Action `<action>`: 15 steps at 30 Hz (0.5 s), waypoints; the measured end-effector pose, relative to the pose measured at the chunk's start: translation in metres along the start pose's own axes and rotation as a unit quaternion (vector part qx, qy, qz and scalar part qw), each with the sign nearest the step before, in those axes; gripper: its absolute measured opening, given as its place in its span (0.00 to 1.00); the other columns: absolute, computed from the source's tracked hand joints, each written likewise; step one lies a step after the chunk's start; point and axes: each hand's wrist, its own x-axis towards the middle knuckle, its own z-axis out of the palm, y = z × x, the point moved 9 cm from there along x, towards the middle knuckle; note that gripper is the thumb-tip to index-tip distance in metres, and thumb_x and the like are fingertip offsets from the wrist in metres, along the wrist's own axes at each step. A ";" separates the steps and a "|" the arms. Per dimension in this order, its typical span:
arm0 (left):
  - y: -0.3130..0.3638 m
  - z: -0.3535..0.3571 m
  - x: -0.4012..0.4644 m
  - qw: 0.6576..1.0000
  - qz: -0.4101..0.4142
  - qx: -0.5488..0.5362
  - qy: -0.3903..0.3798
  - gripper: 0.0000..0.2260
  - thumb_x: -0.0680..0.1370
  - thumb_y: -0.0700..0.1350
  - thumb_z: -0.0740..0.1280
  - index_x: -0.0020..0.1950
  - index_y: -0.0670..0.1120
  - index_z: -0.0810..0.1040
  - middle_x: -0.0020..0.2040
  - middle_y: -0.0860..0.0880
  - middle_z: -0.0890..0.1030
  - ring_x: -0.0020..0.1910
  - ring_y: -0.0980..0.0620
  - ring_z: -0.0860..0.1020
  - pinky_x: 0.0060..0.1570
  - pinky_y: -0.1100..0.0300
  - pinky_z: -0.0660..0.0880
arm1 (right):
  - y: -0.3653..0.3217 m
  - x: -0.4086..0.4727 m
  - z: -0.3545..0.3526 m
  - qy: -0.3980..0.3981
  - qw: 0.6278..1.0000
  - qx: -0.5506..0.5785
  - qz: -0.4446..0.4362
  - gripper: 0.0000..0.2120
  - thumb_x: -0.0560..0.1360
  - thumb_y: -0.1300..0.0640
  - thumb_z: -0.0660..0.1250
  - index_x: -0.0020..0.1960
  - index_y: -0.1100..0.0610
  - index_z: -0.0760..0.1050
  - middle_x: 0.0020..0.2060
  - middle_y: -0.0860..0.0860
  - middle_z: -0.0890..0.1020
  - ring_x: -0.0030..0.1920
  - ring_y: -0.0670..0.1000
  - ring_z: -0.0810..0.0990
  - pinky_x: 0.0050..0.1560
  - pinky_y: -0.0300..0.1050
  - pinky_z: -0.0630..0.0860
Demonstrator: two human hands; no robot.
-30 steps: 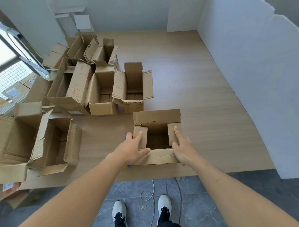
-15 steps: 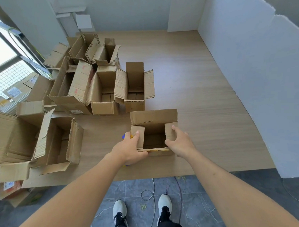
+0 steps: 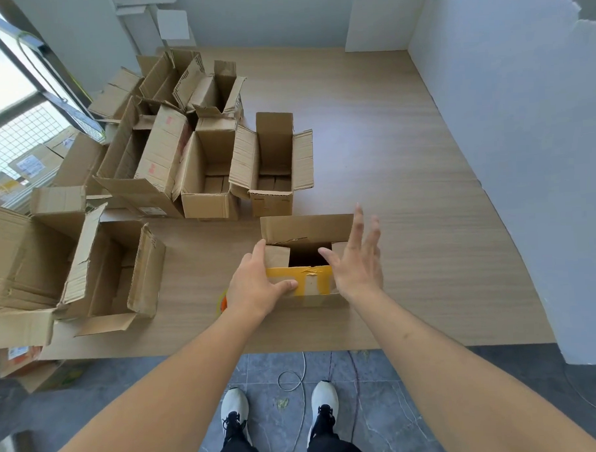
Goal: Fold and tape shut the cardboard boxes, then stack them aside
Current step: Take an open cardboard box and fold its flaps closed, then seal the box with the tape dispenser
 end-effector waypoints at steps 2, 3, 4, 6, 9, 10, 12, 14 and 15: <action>-0.002 0.001 0.003 0.999 0.005 0.044 -0.005 0.52 0.68 0.66 0.77 0.83 0.54 0.52 0.70 0.49 0.74 0.67 0.44 0.74 0.59 0.47 0.78 | -0.015 0.012 0.002 -0.002 0.997 -0.032 -0.065 0.54 0.75 0.38 0.72 0.80 0.39 0.32 0.83 0.52 0.45 0.79 0.62 0.59 0.69 0.59 0.71; -0.003 0.001 0.004 0.998 0.005 0.063 -0.008 0.53 0.68 0.68 0.76 0.83 0.54 0.50 0.69 0.49 0.74 0.67 0.43 0.74 0.59 0.46 0.78 | -0.021 0.018 0.005 -0.011 0.995 -0.053 -0.084 0.54 0.74 0.37 0.72 0.81 0.40 0.33 0.83 0.51 0.46 0.81 0.62 0.55 0.73 0.60 0.67; -0.003 0.001 0.005 0.997 0.003 0.072 -0.011 0.54 0.68 0.68 0.75 0.83 0.54 0.48 0.69 0.48 0.74 0.67 0.43 0.74 0.59 0.46 0.77 | -0.025 0.023 0.008 -0.019 0.992 -0.078 -0.095 0.53 0.74 0.36 0.71 0.82 0.41 0.35 0.83 0.51 0.49 0.81 0.62 0.53 0.75 0.61 0.63; -0.004 0.002 0.005 0.998 -0.004 0.064 -0.013 0.56 0.67 0.69 0.75 0.83 0.57 0.42 0.68 0.48 0.74 0.66 0.43 0.74 0.58 0.45 0.78 | -0.033 0.028 0.014 -0.026 0.984 -0.135 -0.114 0.46 0.75 0.35 0.69 0.82 0.43 0.45 0.80 0.53 0.59 0.80 0.62 0.55 0.76 0.62 0.58; -0.007 0.002 0.003 0.999 -0.016 0.039 -0.012 0.59 0.66 0.69 0.76 0.81 0.62 0.36 0.65 0.48 0.73 0.62 0.44 0.75 0.54 0.46 0.79 | -0.044 0.025 0.005 0.032 0.974 -0.166 -0.152 0.28 0.78 0.36 0.66 0.72 0.47 0.69 0.66 0.55 0.71 0.69 0.58 0.68 0.70 0.56 0.62; -0.008 0.002 0.003 0.999 -0.019 0.034 -0.011 0.60 0.66 0.69 0.76 0.80 0.63 0.34 0.64 0.47 0.73 0.62 0.44 0.75 0.53 0.46 0.79 | -0.047 0.022 0.000 0.060 0.971 -0.157 -0.168 0.21 0.78 0.37 0.67 0.66 0.48 0.74 0.59 0.54 0.74 0.62 0.56 0.72 0.66 0.55 0.64; -0.008 0.000 0.003 0.999 -0.023 0.023 -0.010 0.60 0.66 0.69 0.77 0.79 0.65 0.31 0.64 0.46 0.72 0.60 0.43 0.75 0.52 0.46 0.79 | -0.050 0.015 -0.003 0.069 0.969 -0.122 -0.201 0.13 0.78 0.41 0.68 0.54 0.50 0.76 0.49 0.51 0.74 0.52 0.55 0.75 0.57 0.52 0.68; -0.008 -0.001 0.005 1.000 -0.023 0.009 -0.006 0.61 0.65 0.69 0.77 0.77 0.68 0.30 0.62 0.45 0.71 0.58 0.42 0.76 0.52 0.43 0.79 | -0.043 0.008 0.008 0.018 0.974 -0.072 -0.215 0.13 0.77 0.42 0.70 0.48 0.51 0.75 0.45 0.49 0.74 0.48 0.54 0.74 0.50 0.50 0.72; -0.009 -0.001 0.005 1.000 -0.023 0.005 -0.005 0.61 0.64 0.70 0.77 0.76 0.69 0.30 0.61 0.45 0.71 0.57 0.41 0.77 0.52 0.42 0.80 | -0.038 0.003 0.015 -0.004 0.973 -0.053 -0.223 0.14 0.76 0.41 0.71 0.47 0.51 0.75 0.46 0.48 0.74 0.48 0.53 0.74 0.50 0.50 0.73</action>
